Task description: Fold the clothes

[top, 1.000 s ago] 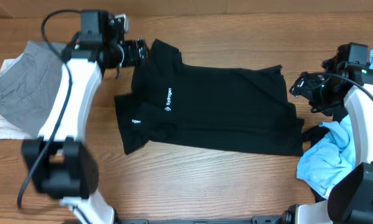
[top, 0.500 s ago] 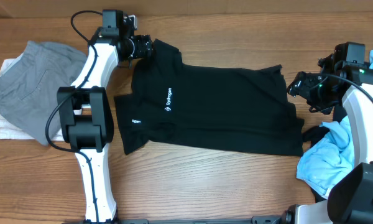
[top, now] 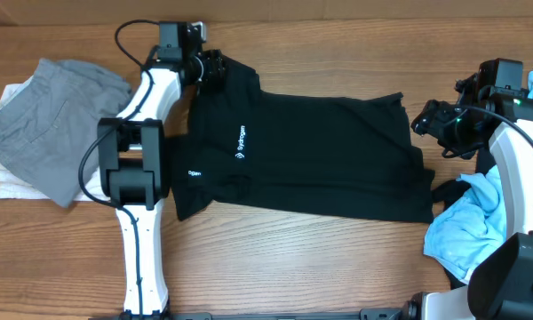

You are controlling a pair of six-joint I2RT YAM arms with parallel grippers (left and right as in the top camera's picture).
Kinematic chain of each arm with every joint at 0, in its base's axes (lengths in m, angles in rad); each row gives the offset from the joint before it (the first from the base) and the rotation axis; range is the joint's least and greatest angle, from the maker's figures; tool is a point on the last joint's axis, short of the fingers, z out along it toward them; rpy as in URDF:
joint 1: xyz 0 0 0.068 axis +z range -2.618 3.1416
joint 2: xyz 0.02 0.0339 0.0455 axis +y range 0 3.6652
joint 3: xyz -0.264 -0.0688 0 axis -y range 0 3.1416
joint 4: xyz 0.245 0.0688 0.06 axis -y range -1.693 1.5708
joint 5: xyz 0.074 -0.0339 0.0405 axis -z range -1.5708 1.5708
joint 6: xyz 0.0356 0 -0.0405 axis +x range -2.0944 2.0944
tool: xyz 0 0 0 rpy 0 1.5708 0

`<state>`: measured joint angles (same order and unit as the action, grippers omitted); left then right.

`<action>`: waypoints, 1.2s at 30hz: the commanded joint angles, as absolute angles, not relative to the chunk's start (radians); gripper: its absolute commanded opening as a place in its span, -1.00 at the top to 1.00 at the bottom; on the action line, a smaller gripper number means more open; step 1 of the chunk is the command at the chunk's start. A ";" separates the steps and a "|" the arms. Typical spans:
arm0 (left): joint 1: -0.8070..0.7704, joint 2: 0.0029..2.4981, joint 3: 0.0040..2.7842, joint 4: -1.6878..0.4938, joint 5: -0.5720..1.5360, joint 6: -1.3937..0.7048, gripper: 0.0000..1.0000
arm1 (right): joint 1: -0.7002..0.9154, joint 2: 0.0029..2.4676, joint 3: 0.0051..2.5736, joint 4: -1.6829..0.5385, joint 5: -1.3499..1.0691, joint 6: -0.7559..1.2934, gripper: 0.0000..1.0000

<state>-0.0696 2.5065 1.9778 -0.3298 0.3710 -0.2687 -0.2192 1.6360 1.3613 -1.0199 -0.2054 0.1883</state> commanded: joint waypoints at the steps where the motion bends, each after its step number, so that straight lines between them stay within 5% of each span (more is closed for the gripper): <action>1: -0.090 2.534 2.001 -0.325 0.392 -0.270 0.18 | -0.216 1.629 1.374 -1.007 -0.212 0.186 -0.38; 5: -0.092 2.534 2.001 -0.327 0.399 -0.270 0.81 | -0.216 1.634 1.374 -0.965 -0.211 0.186 -0.19; 7: -0.088 2.534 2.003 -0.327 0.436 -0.276 0.92 | -0.216 1.646 1.374 -0.945 -0.211 0.185 -0.18; 13: -0.049 2.481 2.035 -0.361 0.638 -0.376 0.92 | -0.215 1.768 1.378 -0.782 -0.212 0.149 -0.40; 21: -0.044 2.352 2.035 -0.580 0.647 -0.381 0.92 | -0.181 1.944 1.388 -0.455 -0.204 0.100 -0.70; 33: -0.046 2.335 2.034 -0.799 0.593 -0.323 0.92 | -0.101 2.137 1.388 -0.281 -0.173 0.109 -0.42; 36: -0.046 2.335 2.034 -0.808 0.589 -0.314 0.92 | -0.101 2.144 1.387 -0.284 -0.164 0.108 -0.13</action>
<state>-0.0441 2.3569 2.0209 -0.8001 0.6014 -0.3550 -0.0998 2.1201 1.3697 -0.2840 -0.1856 0.1081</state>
